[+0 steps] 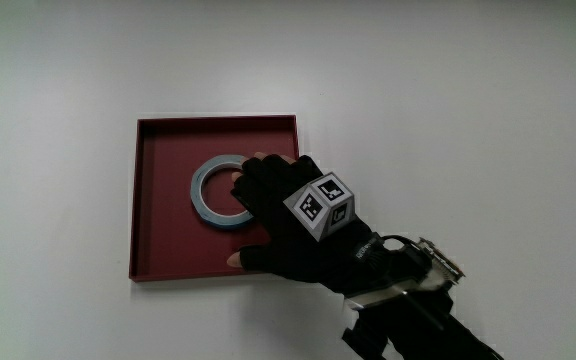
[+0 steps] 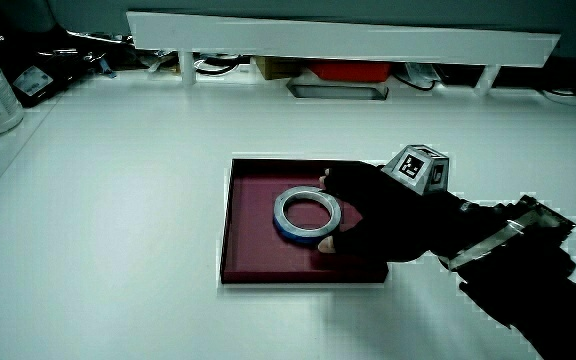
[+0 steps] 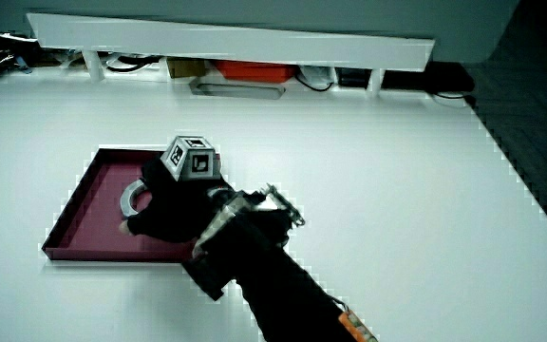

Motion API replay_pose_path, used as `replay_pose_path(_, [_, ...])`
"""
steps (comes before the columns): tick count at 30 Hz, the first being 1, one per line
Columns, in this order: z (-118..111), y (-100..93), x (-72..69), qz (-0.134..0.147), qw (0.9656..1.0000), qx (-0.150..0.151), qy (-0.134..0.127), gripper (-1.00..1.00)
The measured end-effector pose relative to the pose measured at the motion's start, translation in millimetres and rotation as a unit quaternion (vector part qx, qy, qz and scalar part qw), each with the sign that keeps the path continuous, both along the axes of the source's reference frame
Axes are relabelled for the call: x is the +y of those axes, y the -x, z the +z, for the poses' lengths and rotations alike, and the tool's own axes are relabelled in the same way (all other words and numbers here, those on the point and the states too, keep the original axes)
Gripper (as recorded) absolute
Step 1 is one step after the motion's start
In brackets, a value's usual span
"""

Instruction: Pick blue tape

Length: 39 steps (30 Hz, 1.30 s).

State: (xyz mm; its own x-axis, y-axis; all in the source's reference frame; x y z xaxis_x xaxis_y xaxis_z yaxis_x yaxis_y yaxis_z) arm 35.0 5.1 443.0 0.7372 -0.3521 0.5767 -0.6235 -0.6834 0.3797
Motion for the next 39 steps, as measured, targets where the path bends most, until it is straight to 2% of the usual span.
replay_pose_path(4, [16.5,6.7,-4.2,0.001,1.0000,0.006,0.006,0.00])
replay_pose_path(5, [13.9,8.0,-4.9,0.005,1.0000,0.002,0.002,0.00])
replay_pose_path(7, [22.2,9.6,-4.7,0.012,0.9998,0.014,-0.010,0.00])
replay_pose_path(9, [27.7,13.4,-5.9,0.009,0.9999,0.005,0.006,0.00])
replay_pose_path(10, [32.5,15.3,-6.1,0.015,0.9998,0.014,0.001,0.00])
replay_pose_path(12, [43.0,18.9,-6.4,0.012,0.9998,0.012,0.009,0.00])
replay_pose_path(15, [45.5,22.0,-6.6,0.020,0.9997,0.015,0.006,0.00])
replay_pose_path(16, [47.8,23.1,-6.2,0.018,0.9997,0.010,0.015,0.00])
replay_pose_path(18, [53.7,25.6,-4.6,0.016,0.9996,0.020,0.012,0.00])
replay_pose_path(19, [57.2,26.0,-3.9,0.021,0.9995,0.015,0.020,0.00])
replay_pose_path(20, [55.3,26.9,-3.2,0.025,0.9994,0.022,0.008,0.00])
replay_pose_path(23, [66.1,29.8,-0.2,0.014,0.9997,0.009,0.019,0.00])
replay_pose_path(29, [66.8,31.9,3.0,0.012,0.9999,0.006,0.001,0.00])
replay_pose_path(30, [63.2,32.2,3.2,0.012,0.9999,-0.003,0.001,0.04])
replay_pose_path(32, [62.2,33.7,4.3,0.011,0.9998,0.001,-0.014,0.12])
replay_pose_path(33, [67.3,33.8,5.6,0.010,0.9998,-0.008,-0.014,0.16])
replay_pose_path(35, [64.0,34.6,7.0,0.010,0.9991,-0.006,-0.040,0.24])
replay_pose_path(36, [69.9,35.2,8.0,0.007,0.9995,-0.013,-0.029,0.28])
replay_pose_path(39, [66.1,35.6,9.3,0.012,0.9986,-0.034,-0.040,0.40])
